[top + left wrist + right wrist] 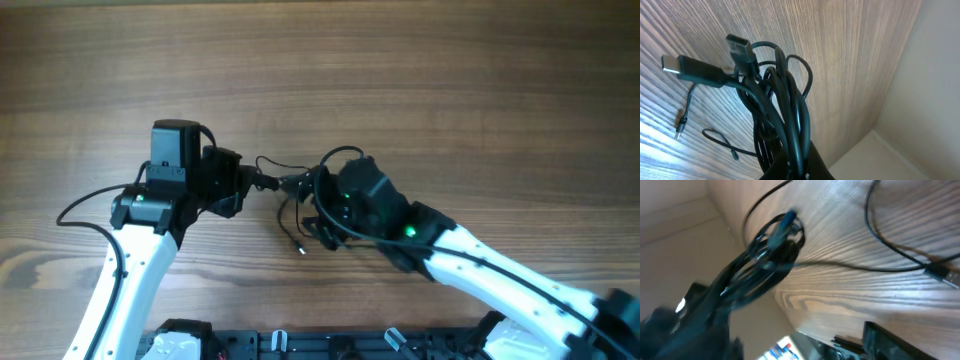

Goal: Untangle cables

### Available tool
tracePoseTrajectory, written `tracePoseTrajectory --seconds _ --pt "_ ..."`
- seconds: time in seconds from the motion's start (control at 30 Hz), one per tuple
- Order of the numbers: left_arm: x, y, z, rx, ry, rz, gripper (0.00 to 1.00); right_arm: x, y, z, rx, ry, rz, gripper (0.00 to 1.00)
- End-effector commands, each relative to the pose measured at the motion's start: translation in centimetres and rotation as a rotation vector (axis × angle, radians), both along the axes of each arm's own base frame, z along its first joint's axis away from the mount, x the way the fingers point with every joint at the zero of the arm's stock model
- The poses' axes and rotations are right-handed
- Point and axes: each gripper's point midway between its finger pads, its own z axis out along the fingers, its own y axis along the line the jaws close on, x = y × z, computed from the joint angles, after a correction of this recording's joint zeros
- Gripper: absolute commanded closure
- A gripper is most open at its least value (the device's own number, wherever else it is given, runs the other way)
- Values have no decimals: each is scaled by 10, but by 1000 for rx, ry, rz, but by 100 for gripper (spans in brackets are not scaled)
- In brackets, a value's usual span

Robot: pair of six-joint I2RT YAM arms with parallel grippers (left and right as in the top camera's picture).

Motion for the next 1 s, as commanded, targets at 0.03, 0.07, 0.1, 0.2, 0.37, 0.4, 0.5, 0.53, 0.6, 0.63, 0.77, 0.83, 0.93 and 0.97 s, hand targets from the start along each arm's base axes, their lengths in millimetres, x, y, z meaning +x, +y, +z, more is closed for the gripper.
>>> tracePoseTrajectory --seconds 0.03,0.07,0.1,0.2,0.37,0.4,0.5,0.53,0.6,0.63,0.77,0.83,0.93,0.97 --pt "-3 -17 10 7 -43 -78 96 21 8 -22 18 50 -109 34" --pt "-4 -19 10 7 -43 -86 96 27 4 -28 -1 45 -148 35" --pt "-5 -20 10 7 -43 -91 96 32 0 -34 -22 49 -191 36" --pt "-5 -21 9 36 -68 -134 96 47 -15 -42 -79 16 -287 57" --pt "-9 -21 7 44 -58 -155 96 57 -25 -44 -104 -8 -342 52" --pt "-10 -21 7 42 -54 -158 96 57 -26 -45 -111 -9 -350 44" --pt "-17 -21 3 40 -22 -163 96 62 -31 -44 -122 -24 -384 45" --pt "-19 -21 2 41 -17 -171 96 62 -31 -44 -123 -26 -386 56" --pt "-20 -23 2 37 -20 -193 96 62 -31 -44 -124 -28 -383 90" --pt "-20 -23 2 37 -20 -193 96 62 -31 -44 -128 -39 -372 95" --pt "-20 -23 3 53 -41 -221 96 72 -5 -7 -119 -372 -131 95" --pt "-19 -24 3 53 -48 -232 96 71 7 9 -103 -500 -27 95" --pt "-13 -42 20 -41 -115 -283 96 63 6 -4 -139 -470 22 95" --pt "-12 -47 23 -59 -123 -281 96 60 9 -3 -135 -485 54 95"
